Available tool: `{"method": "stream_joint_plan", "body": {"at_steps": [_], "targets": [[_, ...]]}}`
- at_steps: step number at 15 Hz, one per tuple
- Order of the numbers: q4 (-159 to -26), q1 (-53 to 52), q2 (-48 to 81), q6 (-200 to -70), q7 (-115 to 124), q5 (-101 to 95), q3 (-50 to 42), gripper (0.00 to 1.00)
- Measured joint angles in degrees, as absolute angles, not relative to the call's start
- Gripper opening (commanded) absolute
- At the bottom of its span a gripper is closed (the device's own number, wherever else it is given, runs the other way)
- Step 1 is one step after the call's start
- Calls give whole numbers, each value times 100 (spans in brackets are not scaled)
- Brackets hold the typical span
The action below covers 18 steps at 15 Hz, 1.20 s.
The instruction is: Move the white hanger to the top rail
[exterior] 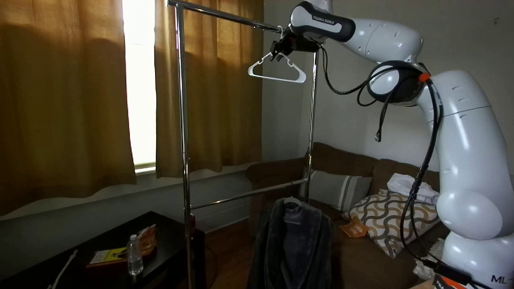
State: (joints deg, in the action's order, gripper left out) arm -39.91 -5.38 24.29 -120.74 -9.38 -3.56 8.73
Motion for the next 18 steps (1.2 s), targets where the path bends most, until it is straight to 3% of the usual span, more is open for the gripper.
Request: {"method": "stream_joint_plan", "body": {"at_steps": [3, 18], "targets": [[-3863, -547, 2430, -11869, -948, -356, 891, 100], [-3598, -1032, 1983, -10840, -546, -1342, 807, 100]]}}
